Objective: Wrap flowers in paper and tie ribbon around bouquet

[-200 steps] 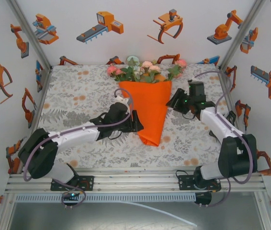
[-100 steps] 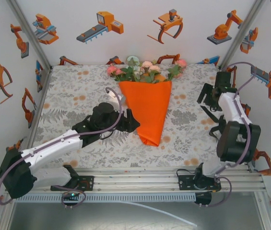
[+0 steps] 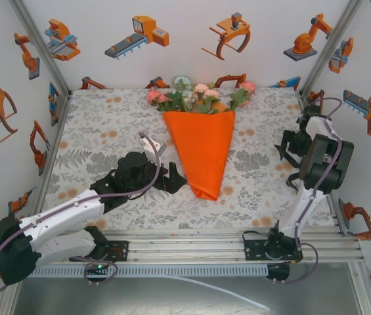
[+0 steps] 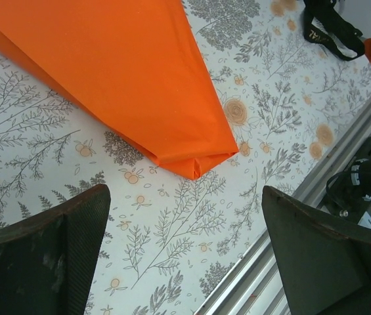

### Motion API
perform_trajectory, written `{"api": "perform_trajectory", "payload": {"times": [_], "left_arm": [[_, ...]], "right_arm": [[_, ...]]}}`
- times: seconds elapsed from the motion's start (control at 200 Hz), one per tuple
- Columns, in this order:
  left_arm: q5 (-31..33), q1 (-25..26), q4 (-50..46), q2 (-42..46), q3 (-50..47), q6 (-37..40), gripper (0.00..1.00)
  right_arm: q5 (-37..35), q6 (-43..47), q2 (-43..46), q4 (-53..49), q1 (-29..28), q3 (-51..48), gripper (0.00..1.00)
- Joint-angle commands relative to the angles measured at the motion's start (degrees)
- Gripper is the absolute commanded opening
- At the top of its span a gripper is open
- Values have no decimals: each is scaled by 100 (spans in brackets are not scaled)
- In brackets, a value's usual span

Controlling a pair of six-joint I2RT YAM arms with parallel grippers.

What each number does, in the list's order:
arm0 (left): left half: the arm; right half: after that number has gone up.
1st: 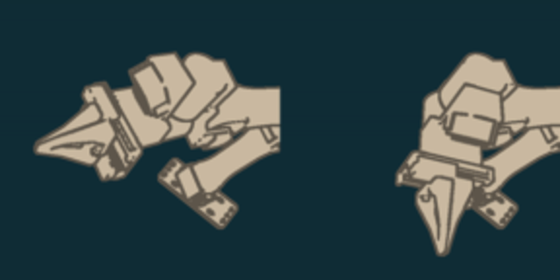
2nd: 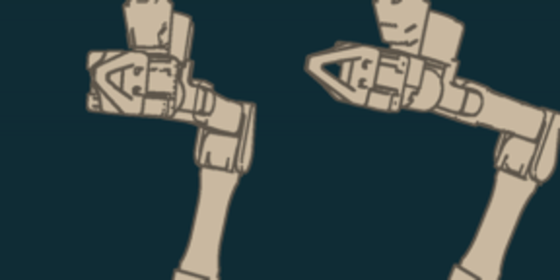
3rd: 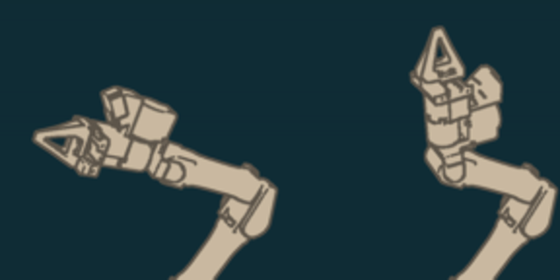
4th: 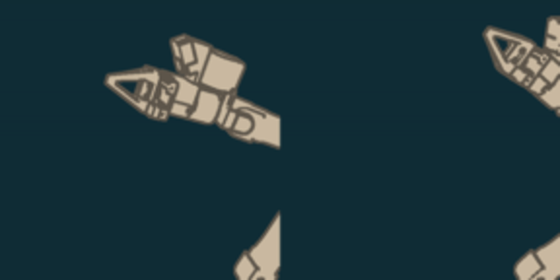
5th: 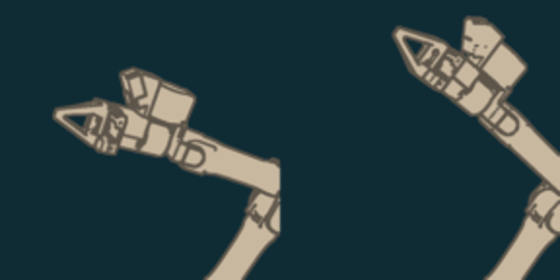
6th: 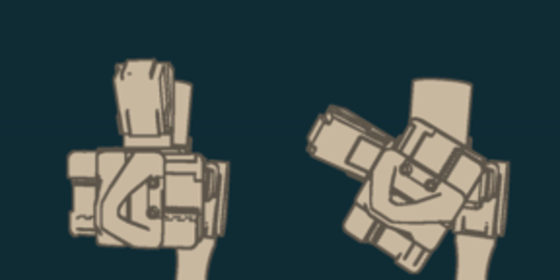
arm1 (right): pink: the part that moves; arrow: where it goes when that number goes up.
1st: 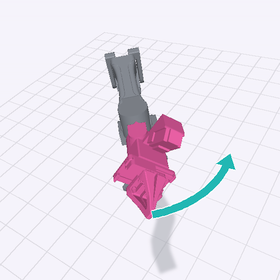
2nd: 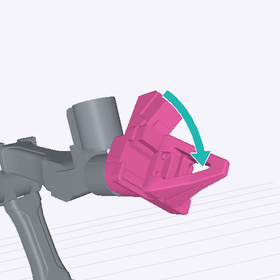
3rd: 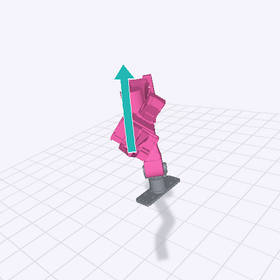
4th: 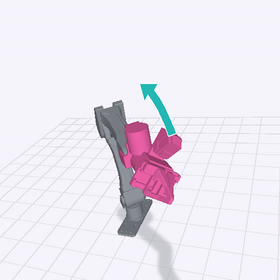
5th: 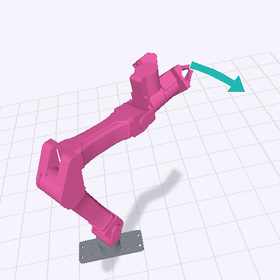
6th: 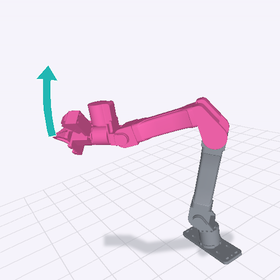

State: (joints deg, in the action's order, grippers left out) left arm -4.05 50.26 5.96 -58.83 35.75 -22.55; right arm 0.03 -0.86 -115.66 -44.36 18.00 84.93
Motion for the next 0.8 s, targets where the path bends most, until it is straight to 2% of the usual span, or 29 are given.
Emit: {"api": "perform_trajectory", "payload": {"times": [0.0,0.15,0.34,0.541,0.616,0.701,0.751,0.791], "left_arm": [[51,-16,246,216,-204,179,89],[170,-25,290,315,-288,118,89],[172,-36,296,280,-277,28,89],[234,-39,278,379,-321,-129,89],[295,-43,290,387,-335,-196,89],[270,-51,292,373,-303,-255,89],[256,-51,303,352,-288,-270,89],[231,-51,324,331,-293,-278,89]], "right_arm": [[487,371,-117,-171,11,152,70],[563,371,-263,-194,6,174,61],[981,286,-61,19,6,-18,25],[1386,117,492,281,-6,-205,0],[1581,2,809,395,-71,-288,0],[1291,-112,1127,543,-104,-360,0],[885,-116,1185,569,-104,-342,15],[519,-67,1159,537,-104,-288,36]]}}
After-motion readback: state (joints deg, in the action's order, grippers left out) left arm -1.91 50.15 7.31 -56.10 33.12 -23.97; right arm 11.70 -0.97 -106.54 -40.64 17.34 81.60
